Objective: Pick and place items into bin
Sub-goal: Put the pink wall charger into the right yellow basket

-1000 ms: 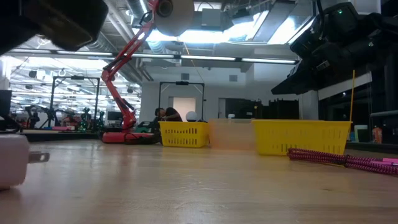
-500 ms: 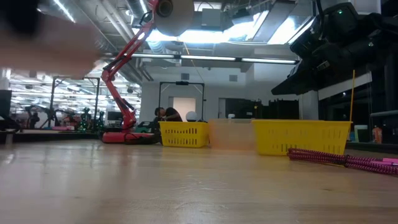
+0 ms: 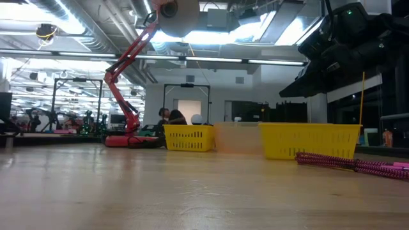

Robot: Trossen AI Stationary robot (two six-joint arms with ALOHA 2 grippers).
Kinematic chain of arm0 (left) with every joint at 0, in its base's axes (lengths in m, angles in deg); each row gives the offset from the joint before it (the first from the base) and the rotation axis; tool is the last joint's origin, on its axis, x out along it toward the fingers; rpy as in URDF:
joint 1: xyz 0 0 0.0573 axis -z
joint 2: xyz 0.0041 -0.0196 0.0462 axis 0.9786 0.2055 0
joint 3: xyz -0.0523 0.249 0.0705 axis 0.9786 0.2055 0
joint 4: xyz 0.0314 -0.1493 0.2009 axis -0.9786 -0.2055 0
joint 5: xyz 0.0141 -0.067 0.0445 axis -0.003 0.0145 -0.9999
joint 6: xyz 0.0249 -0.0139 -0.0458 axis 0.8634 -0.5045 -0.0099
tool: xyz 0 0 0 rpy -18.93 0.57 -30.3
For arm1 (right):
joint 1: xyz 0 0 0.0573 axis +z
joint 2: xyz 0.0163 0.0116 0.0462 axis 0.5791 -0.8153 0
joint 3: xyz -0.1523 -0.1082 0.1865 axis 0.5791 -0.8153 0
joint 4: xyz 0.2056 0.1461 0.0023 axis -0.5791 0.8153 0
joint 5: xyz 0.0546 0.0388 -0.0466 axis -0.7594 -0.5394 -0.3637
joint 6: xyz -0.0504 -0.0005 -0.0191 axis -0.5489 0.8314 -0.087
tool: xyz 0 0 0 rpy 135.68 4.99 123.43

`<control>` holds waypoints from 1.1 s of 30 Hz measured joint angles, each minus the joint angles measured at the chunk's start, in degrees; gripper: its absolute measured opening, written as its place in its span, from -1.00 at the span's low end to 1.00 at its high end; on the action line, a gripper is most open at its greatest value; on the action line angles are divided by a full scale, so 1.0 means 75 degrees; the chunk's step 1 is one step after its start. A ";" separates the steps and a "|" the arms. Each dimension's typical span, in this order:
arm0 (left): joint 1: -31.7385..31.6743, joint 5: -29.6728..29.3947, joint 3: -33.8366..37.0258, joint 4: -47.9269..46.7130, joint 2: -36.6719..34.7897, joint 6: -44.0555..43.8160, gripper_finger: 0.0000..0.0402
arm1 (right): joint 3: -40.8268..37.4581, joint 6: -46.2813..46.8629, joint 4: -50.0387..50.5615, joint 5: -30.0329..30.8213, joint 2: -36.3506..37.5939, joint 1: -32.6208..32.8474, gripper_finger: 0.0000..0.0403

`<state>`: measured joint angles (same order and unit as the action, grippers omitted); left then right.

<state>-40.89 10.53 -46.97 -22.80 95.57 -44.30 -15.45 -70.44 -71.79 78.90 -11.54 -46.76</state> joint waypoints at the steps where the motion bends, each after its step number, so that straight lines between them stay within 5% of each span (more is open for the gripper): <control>1: -0.0061 -0.0010 0.0000 -0.0048 -0.0017 0.0170 -0.06 | 0.0000 0.0000 0.0002 0.0000 0.0000 0.0000 -0.97; 14: -0.0710 -0.0200 0.1136 0.1890 -0.0085 0.2201 -0.06 | 0.0000 -0.0047 -0.0004 -0.0003 0.0000 0.0000 -0.97; 26: -0.1075 -0.0224 0.2972 0.5916 -0.0154 0.4212 -0.06 | 0.0000 -0.0038 -0.0001 -0.0003 0.0000 0.0000 -0.97; 33: -0.1100 -0.0430 0.4603 0.8637 -0.1196 0.5254 -0.06 | 0.0000 -0.0047 0.0062 -0.0007 0.0000 0.0000 -0.97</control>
<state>-49.14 7.30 -12.44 41.98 86.60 -4.90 -15.45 -70.79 -71.33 78.85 -11.54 -46.76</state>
